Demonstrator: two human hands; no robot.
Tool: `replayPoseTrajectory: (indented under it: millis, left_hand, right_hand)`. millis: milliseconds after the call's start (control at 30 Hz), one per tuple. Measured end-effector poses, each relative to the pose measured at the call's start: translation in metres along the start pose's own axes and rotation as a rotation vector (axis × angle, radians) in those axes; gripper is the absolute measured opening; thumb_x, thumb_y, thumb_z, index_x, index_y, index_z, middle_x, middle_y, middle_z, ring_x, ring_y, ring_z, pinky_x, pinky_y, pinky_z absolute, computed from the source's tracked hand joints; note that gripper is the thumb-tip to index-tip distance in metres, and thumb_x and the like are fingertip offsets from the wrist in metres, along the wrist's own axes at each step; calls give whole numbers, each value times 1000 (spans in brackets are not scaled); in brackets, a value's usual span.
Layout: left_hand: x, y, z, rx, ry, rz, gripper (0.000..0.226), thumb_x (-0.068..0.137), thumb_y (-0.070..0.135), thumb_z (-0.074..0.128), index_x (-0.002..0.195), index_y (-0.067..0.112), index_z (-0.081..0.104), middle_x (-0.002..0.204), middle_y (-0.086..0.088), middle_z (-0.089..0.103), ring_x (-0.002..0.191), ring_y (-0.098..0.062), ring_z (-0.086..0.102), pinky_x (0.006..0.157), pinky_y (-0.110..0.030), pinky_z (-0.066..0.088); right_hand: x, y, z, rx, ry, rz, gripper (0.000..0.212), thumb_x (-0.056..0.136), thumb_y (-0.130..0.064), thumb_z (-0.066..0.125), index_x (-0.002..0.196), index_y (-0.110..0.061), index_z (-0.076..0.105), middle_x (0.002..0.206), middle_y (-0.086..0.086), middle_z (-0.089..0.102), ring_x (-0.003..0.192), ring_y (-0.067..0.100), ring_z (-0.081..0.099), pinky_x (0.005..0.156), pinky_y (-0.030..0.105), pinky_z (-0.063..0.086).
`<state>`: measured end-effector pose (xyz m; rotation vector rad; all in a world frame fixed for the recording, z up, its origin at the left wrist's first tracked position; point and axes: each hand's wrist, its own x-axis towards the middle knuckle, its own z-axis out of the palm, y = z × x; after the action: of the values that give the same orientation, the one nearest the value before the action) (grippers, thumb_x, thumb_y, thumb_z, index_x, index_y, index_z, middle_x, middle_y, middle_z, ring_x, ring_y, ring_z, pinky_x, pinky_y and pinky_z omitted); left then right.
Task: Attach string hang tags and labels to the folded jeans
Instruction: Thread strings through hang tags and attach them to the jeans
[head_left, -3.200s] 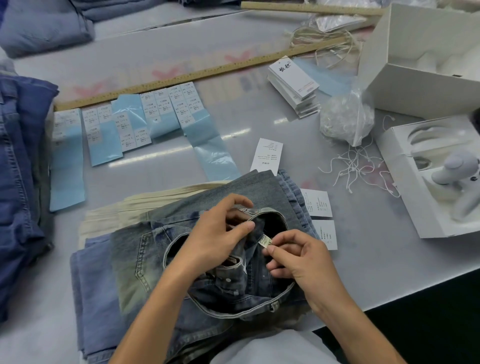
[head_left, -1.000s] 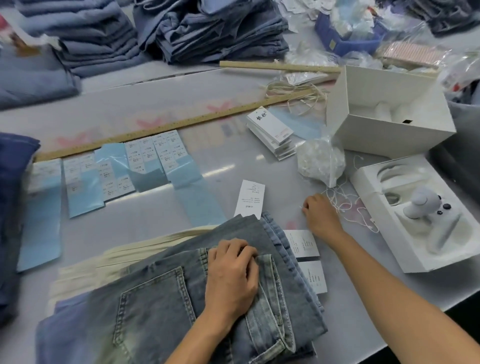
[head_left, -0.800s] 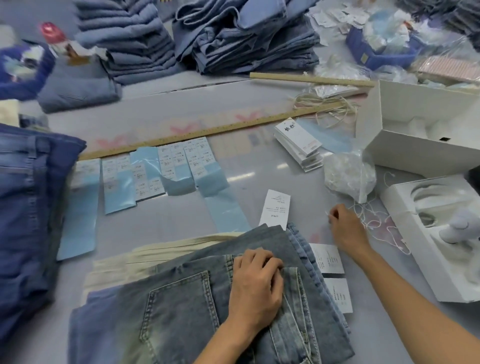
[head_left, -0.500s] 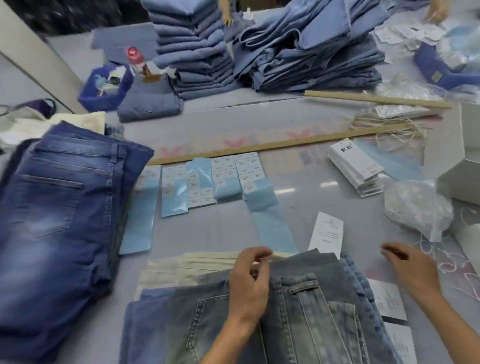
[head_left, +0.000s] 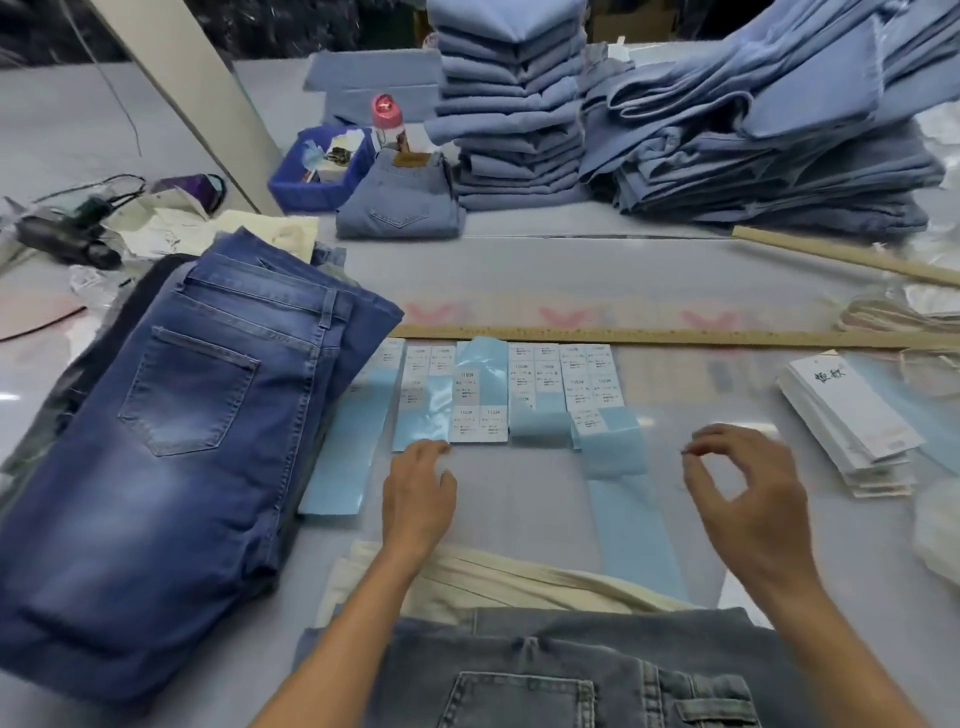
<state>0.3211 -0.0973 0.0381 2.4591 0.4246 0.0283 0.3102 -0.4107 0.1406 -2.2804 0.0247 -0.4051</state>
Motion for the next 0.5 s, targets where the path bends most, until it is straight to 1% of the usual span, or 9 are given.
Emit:
replayPoseTrajectory:
  millis: [67,133,167,200,233,267,367,433,500]
  left_hand:
    - [9,-8,3,73,41,35,43,95,8,55,136,20,57,145,1,53,129,-24,48,104,-39,40]
    - [19,-18,6,167,36,82,49,97,10,54,144,20,50,152,-1,46,138,-26,42,112,-42,35]
    - [23,-22,8,231,19,113,51,98,13,54,147,21,47,156,-2,41,144,-25,37,117,-42,28]
    - [27,-27,10,282,9,137,51,98,15,54,149,21,46,158,-3,38,147,-25,32,120,-43,23]
    - [30,-30,10,305,18,154,51,97,15,56,147,20,48,158,-5,39,147,-27,33,121,-45,23]
    - [33,-34,8,301,45,160,50,94,13,60,144,17,52,155,-8,44,145,-30,38,120,-49,27]
    - [42,-54,-1,281,168,83,49,86,9,69,135,11,62,145,-15,54,134,-36,50,107,-55,42]
    - [46,-70,-7,287,169,0,52,91,13,66,142,13,57,151,-14,49,138,-36,46,106,-55,41]
    - [45,-86,-6,321,69,-9,54,100,23,54,153,20,44,163,-8,33,149,-30,31,116,-50,30]
  right_hand:
    - [6,-20,38,55,-109,7,17,88,-5,72,93,-20,66,98,-9,64,95,14,60,85,28,48]
    - [13,-34,74,177,-210,80,18,92,-8,68,90,-25,62,84,-12,69,81,7,65,74,22,53]
    - [17,-39,92,227,-258,125,19,93,-9,66,88,-27,61,73,-11,69,71,6,65,67,20,52]
    - [21,-44,110,261,-303,166,19,94,-10,63,87,-28,61,65,-7,66,62,6,61,61,21,50]
    - [23,-47,128,282,-346,201,19,95,-12,62,86,-28,61,61,-5,63,56,7,55,58,25,48]
    - [25,-50,146,297,-383,231,17,95,-13,62,87,-27,61,59,-6,58,53,7,50,57,27,47]
    - [25,-56,192,347,-445,282,13,96,-15,62,87,-24,62,55,-15,46,52,4,42,51,16,37]
    - [25,-60,213,372,-475,299,12,96,-17,61,87,-25,63,54,-15,44,52,3,41,50,14,36]
    - [22,-62,228,391,-495,310,12,96,-19,62,87,-27,63,55,-15,43,52,3,40,49,14,35]
